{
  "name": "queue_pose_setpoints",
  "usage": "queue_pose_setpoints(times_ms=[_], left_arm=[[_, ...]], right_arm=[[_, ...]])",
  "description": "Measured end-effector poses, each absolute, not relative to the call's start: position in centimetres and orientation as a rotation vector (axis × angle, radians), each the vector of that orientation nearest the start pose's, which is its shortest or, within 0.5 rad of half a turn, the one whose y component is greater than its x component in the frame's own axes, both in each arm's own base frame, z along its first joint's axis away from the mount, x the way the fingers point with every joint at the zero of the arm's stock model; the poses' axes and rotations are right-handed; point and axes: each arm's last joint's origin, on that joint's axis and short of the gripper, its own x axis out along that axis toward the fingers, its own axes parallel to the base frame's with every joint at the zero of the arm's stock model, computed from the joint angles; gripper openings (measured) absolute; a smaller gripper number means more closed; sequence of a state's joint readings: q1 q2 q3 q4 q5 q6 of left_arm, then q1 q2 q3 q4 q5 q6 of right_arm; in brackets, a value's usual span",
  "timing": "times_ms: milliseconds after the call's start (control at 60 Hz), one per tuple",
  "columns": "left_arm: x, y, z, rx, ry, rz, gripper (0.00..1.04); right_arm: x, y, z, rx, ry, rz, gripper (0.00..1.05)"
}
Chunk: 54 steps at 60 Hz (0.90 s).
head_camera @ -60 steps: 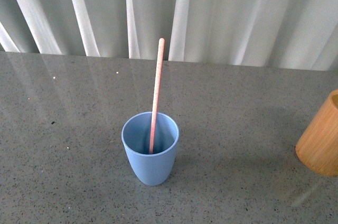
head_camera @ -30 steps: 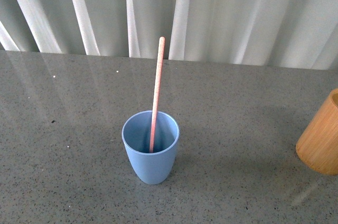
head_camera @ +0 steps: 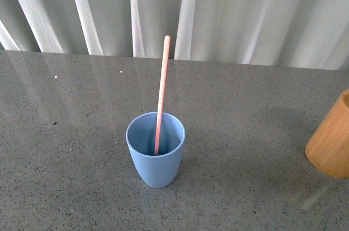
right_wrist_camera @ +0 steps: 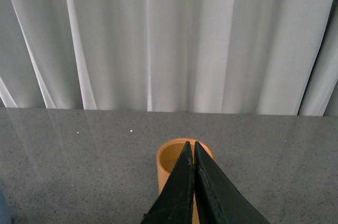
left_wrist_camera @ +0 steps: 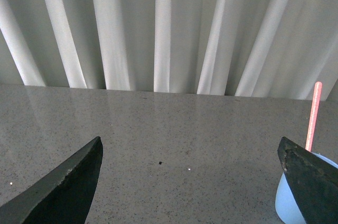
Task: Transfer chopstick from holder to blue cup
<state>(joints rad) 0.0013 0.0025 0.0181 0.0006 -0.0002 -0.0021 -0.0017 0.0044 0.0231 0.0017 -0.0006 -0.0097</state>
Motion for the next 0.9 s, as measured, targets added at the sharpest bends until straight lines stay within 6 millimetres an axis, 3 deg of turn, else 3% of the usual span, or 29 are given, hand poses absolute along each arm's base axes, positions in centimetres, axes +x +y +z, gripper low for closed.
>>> queue_pose_setpoints(times_ms=[150, 683, 900], left_arm=[[9.67, 0.01, 16.95, -0.002, -0.016, 0.002, 0.98], [9.67, 0.01, 16.95, -0.002, -0.016, 0.002, 0.98], [9.67, 0.01, 16.96, -0.002, -0.017, 0.002, 0.98]], right_arm=[[9.65, -0.01, 17.12, -0.01, -0.02, -0.001, 0.01], [9.65, -0.01, 17.12, -0.01, -0.02, -0.001, 0.94], [9.65, -0.01, 17.12, -0.006, -0.02, -0.001, 0.95]])
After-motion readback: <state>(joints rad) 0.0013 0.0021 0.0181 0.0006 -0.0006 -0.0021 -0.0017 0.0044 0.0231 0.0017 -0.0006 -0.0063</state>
